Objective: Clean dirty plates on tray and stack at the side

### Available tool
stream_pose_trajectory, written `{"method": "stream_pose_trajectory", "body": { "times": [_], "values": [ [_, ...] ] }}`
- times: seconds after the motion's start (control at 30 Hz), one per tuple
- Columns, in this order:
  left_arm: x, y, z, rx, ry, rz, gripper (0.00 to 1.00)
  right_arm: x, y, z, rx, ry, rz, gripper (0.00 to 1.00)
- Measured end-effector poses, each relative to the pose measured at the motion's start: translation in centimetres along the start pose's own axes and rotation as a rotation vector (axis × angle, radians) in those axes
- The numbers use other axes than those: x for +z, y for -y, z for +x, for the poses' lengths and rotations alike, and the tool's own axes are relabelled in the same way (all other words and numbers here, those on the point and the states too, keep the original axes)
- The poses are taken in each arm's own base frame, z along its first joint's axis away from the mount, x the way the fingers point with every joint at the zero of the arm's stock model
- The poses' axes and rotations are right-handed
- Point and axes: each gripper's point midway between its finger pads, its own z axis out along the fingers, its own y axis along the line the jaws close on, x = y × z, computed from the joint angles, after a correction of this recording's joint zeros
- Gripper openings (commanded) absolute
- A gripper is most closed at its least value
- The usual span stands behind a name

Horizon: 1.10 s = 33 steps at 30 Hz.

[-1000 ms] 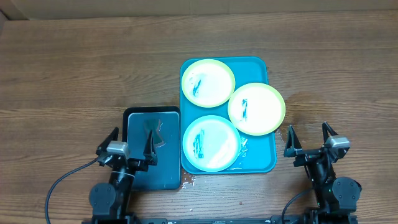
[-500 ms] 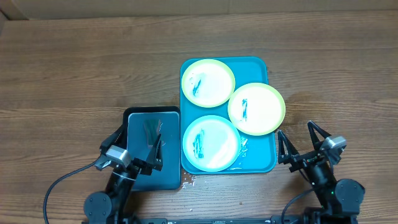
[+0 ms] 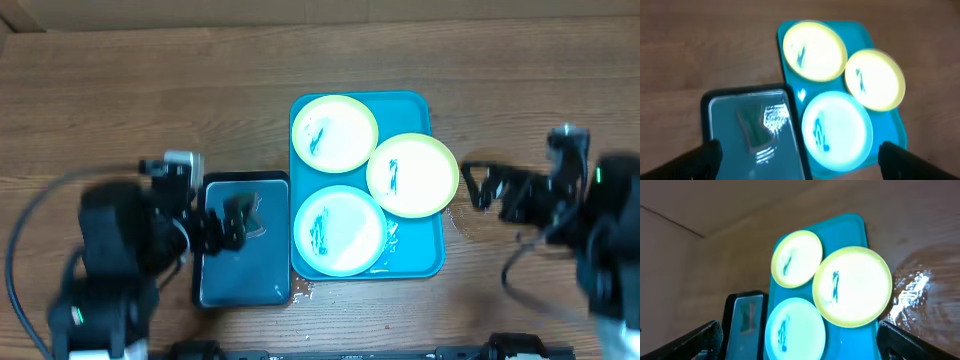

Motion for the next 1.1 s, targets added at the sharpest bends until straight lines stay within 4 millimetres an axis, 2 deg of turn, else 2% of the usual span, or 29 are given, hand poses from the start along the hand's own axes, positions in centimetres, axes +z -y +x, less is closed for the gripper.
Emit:
{"method": "stream_pose_trajectory", "body": {
  "times": [0.13,0.3,0.37,0.43,0.47,0.57,0.63,0.77,0.9,1.03,1.1],
  "values": [
    [0.9,-1.0,-0.6,-0.027,-0.148,-0.046,1.0,2.8,0.0,-0.8,0.043,-0.119,-0.029,0.95],
    [3.2,-1.8,1.4,-0.086,-0.331,-0.044,1.0,6.2,0.3,2.2,0.062,-0.311,-0.047,0.9],
    [4.0,-2.0,2.4,-0.113,-0.401,-0.034,1.0,7.9,0.2,4.7,0.033,-0.4,-0.036,0.88],
    [4.8,-2.1,3.0,-0.134,-0.449,-0.026,1.0,10.2,0.5,9.1,-0.004,-0.514,-0.001,0.86],
    [5.0,-2.2,3.2,-0.143,-0.468,-0.024,1.0,11.0,0.7,10.5,-0.013,-0.543,0.017,0.84],
    [5.4,-2.3,3.3,-0.163,-0.48,-0.025,1.0,13.5,2.2,16.0,-0.046,-0.643,0.093,0.65],
    [5.5,-2.5,2.8,-0.176,-0.454,-0.041,1.0,14.7,3.2,18.7,-0.064,-0.678,0.123,0.56],
    [4.7,-3.4,1.8,-0.207,-0.378,-0.124,1.0,16.8,4.4,22.2,-0.115,-0.702,0.152,0.45],
    [3.6,-3.5,0.9,-0.216,-0.309,-0.153,1.0,18.7,5.3,23.8,-0.141,-0.718,0.186,0.34],
    [3.2,-3.7,1.2,-0.23,-0.317,-0.175,1.0,20.7,5.5,23.2,-0.126,-0.668,0.19,0.15],
    [3.2,-3.9,1.5,-0.234,-0.33,-0.189,1.0,21.2,5.7,22.9,-0.103,-0.65,0.2,0.12]
  ]
}}
